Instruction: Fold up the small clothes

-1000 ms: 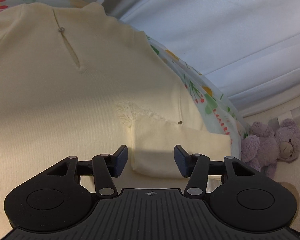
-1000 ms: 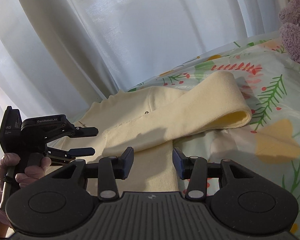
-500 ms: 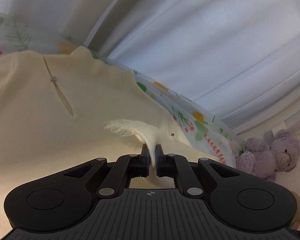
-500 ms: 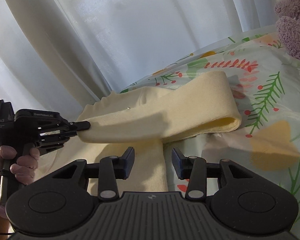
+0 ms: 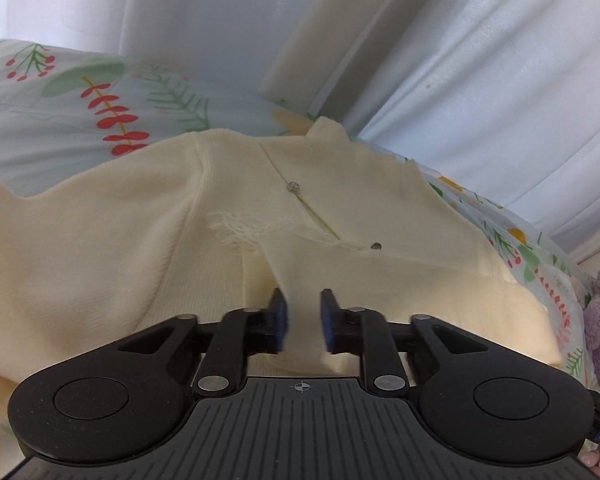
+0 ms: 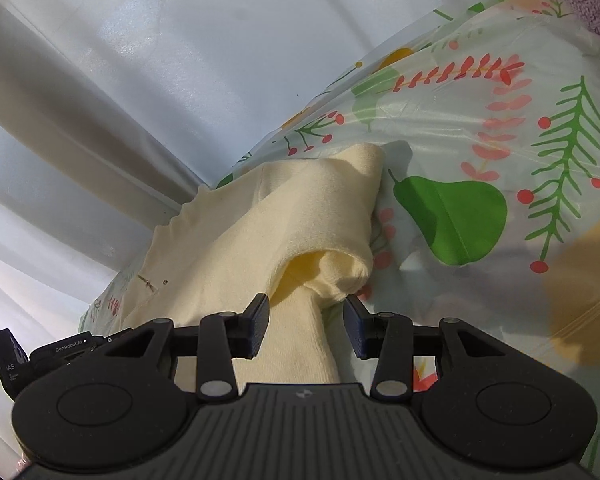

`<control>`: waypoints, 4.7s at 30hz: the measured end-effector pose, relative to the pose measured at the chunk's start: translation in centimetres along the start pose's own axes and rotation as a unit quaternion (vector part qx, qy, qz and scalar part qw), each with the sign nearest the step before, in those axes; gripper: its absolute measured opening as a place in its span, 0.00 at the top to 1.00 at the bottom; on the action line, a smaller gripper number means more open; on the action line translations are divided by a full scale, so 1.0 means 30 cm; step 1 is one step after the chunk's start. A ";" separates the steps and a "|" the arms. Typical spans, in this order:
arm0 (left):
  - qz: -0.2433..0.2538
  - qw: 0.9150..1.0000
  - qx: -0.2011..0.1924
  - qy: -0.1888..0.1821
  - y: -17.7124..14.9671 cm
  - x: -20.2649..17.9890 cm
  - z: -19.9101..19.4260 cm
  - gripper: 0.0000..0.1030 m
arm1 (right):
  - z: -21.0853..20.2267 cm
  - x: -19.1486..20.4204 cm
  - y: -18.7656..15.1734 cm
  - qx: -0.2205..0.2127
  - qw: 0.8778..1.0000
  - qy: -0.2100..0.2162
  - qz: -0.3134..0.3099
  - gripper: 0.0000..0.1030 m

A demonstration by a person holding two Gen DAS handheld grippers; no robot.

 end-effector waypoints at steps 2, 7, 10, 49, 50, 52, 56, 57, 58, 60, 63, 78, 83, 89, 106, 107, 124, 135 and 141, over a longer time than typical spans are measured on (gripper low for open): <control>0.007 1.000 -0.010 0.008 0.020 -0.012 -0.019 0.97 | 0.011 0.004 -0.001 0.002 1.000 0.011 0.017 0.59; 0.006 0.996 -0.082 -0.015 0.114 -0.011 -0.189 0.97 | 0.032 0.011 0.001 0.003 0.998 0.032 0.046 0.59; 0.008 0.995 -0.095 0.004 0.143 0.032 -0.229 0.97 | 0.046 0.007 0.004 -0.001 0.997 0.035 0.063 0.59; 0.043 0.996 -0.035 0.075 0.056 0.126 -0.114 0.96 | 0.154 0.000 0.159 -0.023 0.986 -0.110 -0.120 0.72; 0.044 0.995 -0.038 0.075 0.061 0.126 -0.119 0.96 | 0.169 -0.001 0.162 -0.017 0.986 -0.112 -0.126 0.77; 0.044 0.995 -0.044 0.078 0.072 0.130 -0.129 0.96 | 0.184 0.019 0.166 -0.014 0.980 -0.118 -0.157 0.92; 0.041 0.994 -0.050 0.082 0.082 0.142 -0.137 0.97 | 0.141 0.069 0.205 -0.093 0.959 -0.154 -0.221 0.94; 0.041 0.994 -0.048 0.087 0.078 0.145 -0.130 0.97 | 0.138 0.065 0.210 -0.109 0.950 -0.182 -0.231 1.00; 0.042 0.994 -0.044 0.089 0.071 0.148 -0.120 0.97 | 0.141 0.059 0.217 -0.120 0.936 -0.217 -0.250 1.00; 0.044 0.994 -0.032 0.096 0.054 0.153 -0.099 0.97 | 0.145 0.048 0.206 -0.104 0.941 -0.216 -0.237 0.98; 0.052 0.993 -0.024 0.100 0.032 0.162 -0.085 0.96 | 0.122 0.099 0.145 -0.068 0.966 -0.115 -0.222 0.95; 0.045 0.991 -0.033 0.120 0.029 0.177 -0.066 0.90 | 0.213 0.240 -0.158 -0.021 0.874 -0.196 -0.445 0.96; -0.040 0.994 -0.044 0.088 0.013 0.247 -0.150 0.47 | 0.212 0.250 -0.168 -0.018 0.868 -0.212 -0.449 0.95; -0.258 0.954 -0.152 0.020 -0.041 0.597 -0.468 0.24 | 0.093 0.285 -0.190 -0.022 0.928 -0.119 -0.352 0.67; -0.536 0.802 -0.262 0.026 -0.140 1.360 -0.655 0.70 | 0.031 0.479 -0.278 -0.013 0.966 0.000 -0.256 0.65; -0.543 0.797 -0.263 0.020 -0.135 1.379 -0.648 0.77 | 0.031 0.487 -0.277 -0.014 0.966 -0.001 -0.258 0.65; -0.251 0.909 -0.331 -0.050 0.175 0.842 -0.756 0.93 | 0.016 0.517 -0.280 -0.029 0.965 -0.001 -0.261 0.65; 0.032 0.986 -0.093 -0.135 -0.035 -0.031 -0.327 0.69 | -0.011 0.491 -0.252 -0.023 0.972 0.018 -0.233 0.65; -0.006 0.997 -0.069 -0.037 -0.190 0.100 -0.259 0.68 | 0.141 0.461 -0.215 0.034 0.984 0.040 -0.170 0.65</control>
Point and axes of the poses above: each gripper's, at about its wrist camera, not at the fingertips, and z roughly the way its jaws point, x to its left, y to its top, the point moved 8 cm from there along z, roughly the way its jaws point, and after that the axes turned 3 degrees about x, right-handed, at the moved point
